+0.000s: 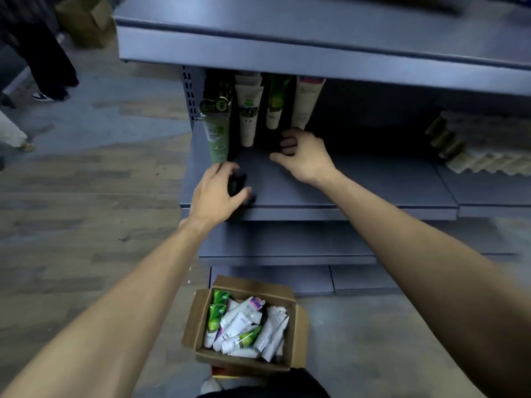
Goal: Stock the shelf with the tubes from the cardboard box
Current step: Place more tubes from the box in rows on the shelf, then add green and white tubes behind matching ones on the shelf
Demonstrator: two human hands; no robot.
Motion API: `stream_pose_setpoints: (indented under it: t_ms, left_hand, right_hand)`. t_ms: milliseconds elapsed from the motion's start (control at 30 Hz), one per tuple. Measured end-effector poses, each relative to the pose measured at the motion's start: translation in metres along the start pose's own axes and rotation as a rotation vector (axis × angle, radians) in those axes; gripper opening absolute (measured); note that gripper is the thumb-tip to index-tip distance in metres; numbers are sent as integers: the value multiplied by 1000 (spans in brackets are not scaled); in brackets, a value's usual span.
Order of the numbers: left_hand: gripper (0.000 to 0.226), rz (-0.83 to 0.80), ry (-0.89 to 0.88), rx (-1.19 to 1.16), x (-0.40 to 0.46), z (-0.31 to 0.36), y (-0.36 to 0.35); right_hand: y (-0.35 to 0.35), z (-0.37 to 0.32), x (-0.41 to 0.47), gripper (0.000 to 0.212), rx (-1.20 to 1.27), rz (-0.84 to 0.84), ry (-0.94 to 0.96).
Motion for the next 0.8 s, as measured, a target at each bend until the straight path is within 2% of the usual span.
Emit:
stream_pose_setpoints:
  t_ms: [300, 567, 800]
  left_hand:
    - [50, -49, -147, 27, -32, 21, 32]
    - [49, -99, -193, 89, -58, 41, 31]
    - [46, -119, -121, 135, -91, 44, -2]
  right_hand:
    - [12, 5, -80, 63, -92, 53, -87]
    - [13, 8, -105, 59, -69, 30, -83]
    - [-1, 31, -107, 62, -56, -128, -43]
Point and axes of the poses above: each hand's wrist, its own x-axis towards the middle knuckle, its own y-axis out of the back of the hand, z = x × y, the point moved 5 cm from there along x, towards the middle knuckle, and after that the axes turned 3 degrees about -x, right-handed, at the moved point
